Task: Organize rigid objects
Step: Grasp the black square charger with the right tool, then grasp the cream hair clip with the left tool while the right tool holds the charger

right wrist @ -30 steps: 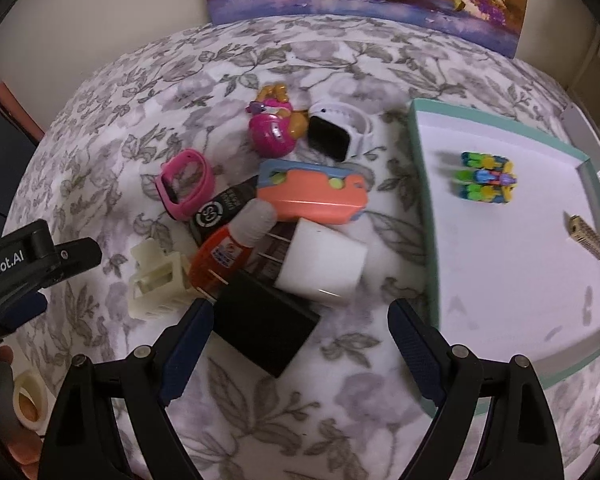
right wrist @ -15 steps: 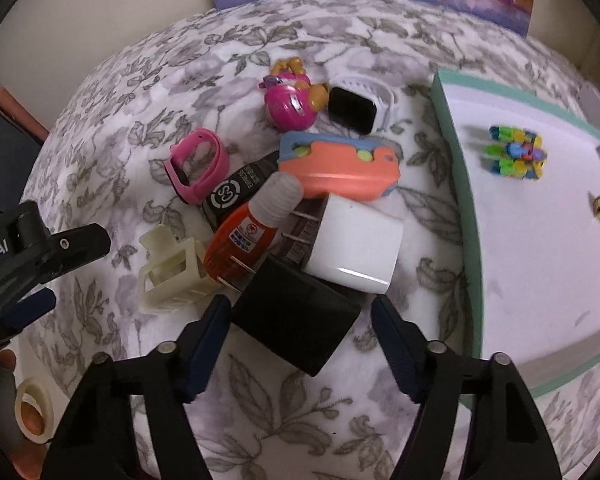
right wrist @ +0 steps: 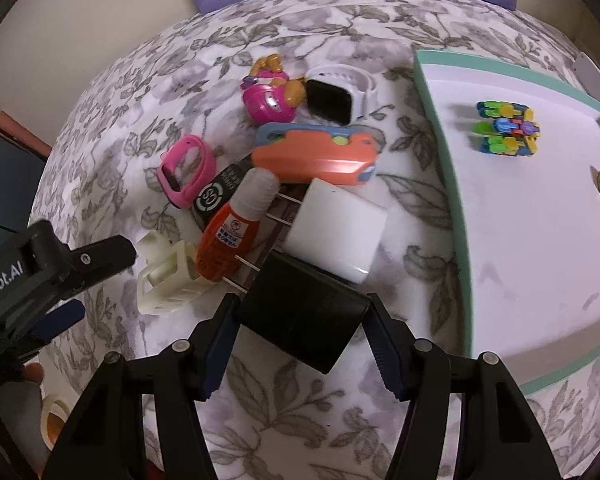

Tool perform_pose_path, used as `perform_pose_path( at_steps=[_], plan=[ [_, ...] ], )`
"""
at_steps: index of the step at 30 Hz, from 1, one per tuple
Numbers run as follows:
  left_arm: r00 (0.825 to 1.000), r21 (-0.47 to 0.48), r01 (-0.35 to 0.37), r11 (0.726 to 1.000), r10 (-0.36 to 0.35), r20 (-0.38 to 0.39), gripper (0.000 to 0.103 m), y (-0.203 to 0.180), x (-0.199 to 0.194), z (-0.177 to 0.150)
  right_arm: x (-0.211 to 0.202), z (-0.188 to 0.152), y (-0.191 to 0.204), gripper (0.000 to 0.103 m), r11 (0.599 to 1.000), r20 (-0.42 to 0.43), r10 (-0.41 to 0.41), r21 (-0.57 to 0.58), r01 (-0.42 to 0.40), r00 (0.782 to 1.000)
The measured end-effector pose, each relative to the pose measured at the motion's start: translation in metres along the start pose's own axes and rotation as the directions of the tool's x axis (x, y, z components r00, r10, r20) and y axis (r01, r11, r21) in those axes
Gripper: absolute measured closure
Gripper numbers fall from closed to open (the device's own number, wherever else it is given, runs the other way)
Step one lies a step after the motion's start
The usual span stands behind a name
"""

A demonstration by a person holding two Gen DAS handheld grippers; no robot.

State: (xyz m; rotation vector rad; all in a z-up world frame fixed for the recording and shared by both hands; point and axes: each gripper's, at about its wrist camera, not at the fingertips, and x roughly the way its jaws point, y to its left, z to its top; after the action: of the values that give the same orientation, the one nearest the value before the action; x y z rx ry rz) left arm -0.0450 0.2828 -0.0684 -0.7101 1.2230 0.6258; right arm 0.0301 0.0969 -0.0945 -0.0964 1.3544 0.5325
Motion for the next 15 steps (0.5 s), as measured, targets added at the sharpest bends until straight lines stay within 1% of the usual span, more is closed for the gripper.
perform_pose_path(
  at_steps=[6, 7, 9, 11, 15],
  plan=[
    [0.998, 0.004, 0.055, 0.998, -0.055, -0.027, 0.002, -0.010, 0.008, -0.004, -0.005, 0.003, -0.012, 0.039, 0.999, 0.004, 0.003, 0.032, -0.003, 1.000],
    [0.998, 0.013, 0.057, 0.998, -0.056, -0.029, 0.002, -0.013, 0.010, -0.004, -0.005, 0.003, -0.012, 0.039, 0.999, 0.005, 0.003, 0.032, -0.003, 1.000],
    [0.998, 0.031, 0.053, 0.998, -0.052, -0.033, 0.007, -0.018, 0.014, -0.005, -0.006, 0.003, -0.013, 0.039, 0.999, 0.004, 0.002, 0.035, -0.002, 1.000],
    [0.998, 0.043, 0.049, 0.998, -0.048, -0.040, 0.010, -0.021, 0.018, -0.006, -0.007, 0.003, -0.014, 0.039, 0.999, 0.004, 0.001, 0.033, -0.001, 1.000],
    [0.999, 0.061, 0.034, 0.998, -0.032, -0.039, 0.011, -0.027, 0.025, -0.006, -0.007, 0.004, -0.013, 0.039, 1.000, 0.008, -0.009, 0.028, 0.009, 1.000]
  ],
)
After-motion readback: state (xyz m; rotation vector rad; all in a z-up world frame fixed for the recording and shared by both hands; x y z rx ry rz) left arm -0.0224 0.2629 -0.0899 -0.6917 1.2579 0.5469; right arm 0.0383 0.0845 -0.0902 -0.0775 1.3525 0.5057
